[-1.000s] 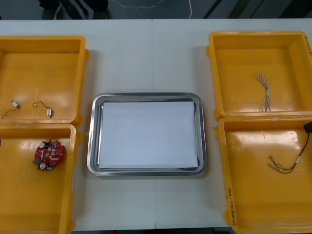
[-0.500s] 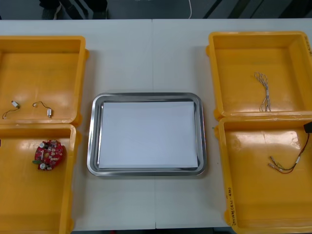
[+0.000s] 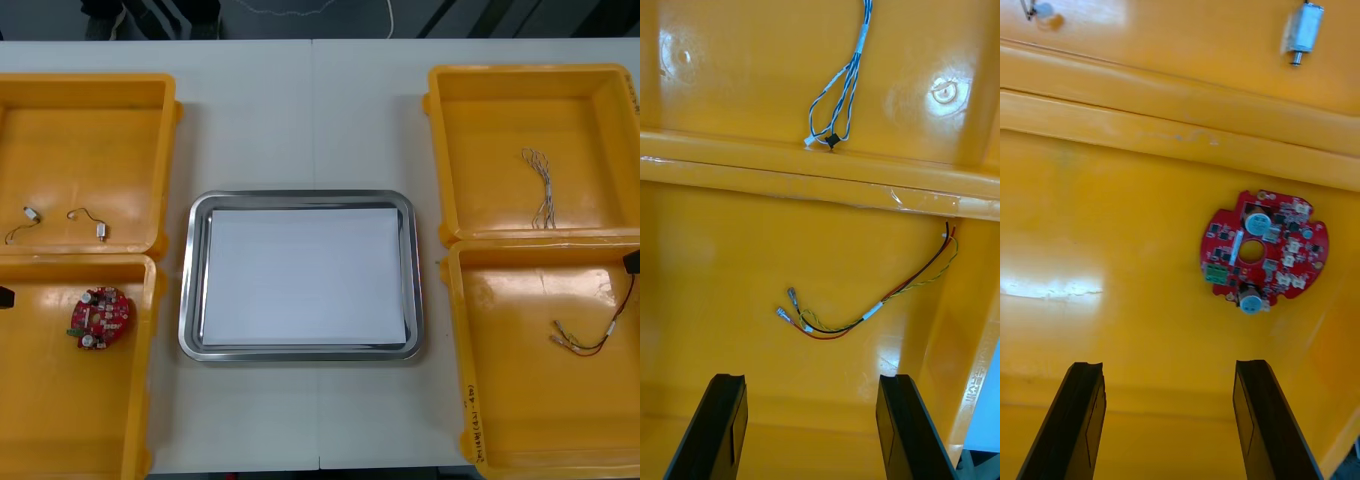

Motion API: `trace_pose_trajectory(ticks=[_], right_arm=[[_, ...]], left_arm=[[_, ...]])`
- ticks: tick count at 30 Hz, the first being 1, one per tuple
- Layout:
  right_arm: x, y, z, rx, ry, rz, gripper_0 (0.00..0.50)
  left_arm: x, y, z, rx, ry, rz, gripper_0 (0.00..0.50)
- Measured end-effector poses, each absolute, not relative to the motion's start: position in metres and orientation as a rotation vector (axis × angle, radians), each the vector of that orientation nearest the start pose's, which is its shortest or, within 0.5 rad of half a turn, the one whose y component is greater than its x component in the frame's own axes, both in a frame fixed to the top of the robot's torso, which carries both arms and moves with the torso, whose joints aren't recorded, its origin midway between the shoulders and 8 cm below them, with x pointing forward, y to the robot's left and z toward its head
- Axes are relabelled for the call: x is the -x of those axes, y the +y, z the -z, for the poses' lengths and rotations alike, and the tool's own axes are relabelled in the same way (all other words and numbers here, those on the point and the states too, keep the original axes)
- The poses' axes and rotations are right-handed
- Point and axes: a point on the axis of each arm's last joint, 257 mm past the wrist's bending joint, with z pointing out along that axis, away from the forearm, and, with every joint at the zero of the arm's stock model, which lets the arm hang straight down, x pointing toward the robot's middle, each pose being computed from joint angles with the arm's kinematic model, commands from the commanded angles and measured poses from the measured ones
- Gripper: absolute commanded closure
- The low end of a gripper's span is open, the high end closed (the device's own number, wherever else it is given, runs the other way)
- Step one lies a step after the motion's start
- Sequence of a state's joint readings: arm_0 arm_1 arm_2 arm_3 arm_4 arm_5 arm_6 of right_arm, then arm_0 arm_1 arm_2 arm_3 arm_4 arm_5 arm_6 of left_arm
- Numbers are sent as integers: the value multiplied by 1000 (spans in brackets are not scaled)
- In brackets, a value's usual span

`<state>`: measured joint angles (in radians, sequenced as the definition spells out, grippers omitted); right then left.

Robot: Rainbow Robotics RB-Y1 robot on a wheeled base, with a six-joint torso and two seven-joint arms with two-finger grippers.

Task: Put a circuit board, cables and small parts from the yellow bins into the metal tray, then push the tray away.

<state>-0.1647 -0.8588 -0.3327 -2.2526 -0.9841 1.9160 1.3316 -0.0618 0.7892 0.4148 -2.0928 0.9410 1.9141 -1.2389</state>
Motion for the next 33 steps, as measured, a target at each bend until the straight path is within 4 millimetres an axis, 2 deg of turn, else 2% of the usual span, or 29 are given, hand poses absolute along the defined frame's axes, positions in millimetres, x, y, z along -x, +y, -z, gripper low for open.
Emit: trace_pose_trajectory(ticks=[3,5,7,10,14,20,26,29,33], right_arm=[[-359,-362,147,197,2675,20,0],[-358,-366,150,184,2682,32,0],[-358,-370,151,170,2683,48,0],[-358,-375,154,140,2697,47,0],[-357,-386,164,17,2737,17,0],[-355,-397,178,-258,2779,-56,0],[-354,-400,182,-394,2778,-82,0],[-353,-404,186,-514,2776,-101,0],[-351,-414,195,-603,2788,-101,0]], left_arm=[[-340,398,193,204,2787,134,0],[-340,396,193,117,2791,131,0],[-339,394,193,-32,2791,114,0],[-339,390,193,-364,2762,76,0],[-338,386,192,-704,2689,34,0],[-337,380,191,-770,2668,42,0],[-334,368,197,-856,2660,48,0],[-332,362,201,-1034,2606,29,0],[-330,357,206,-1421,2434,-26,0]])
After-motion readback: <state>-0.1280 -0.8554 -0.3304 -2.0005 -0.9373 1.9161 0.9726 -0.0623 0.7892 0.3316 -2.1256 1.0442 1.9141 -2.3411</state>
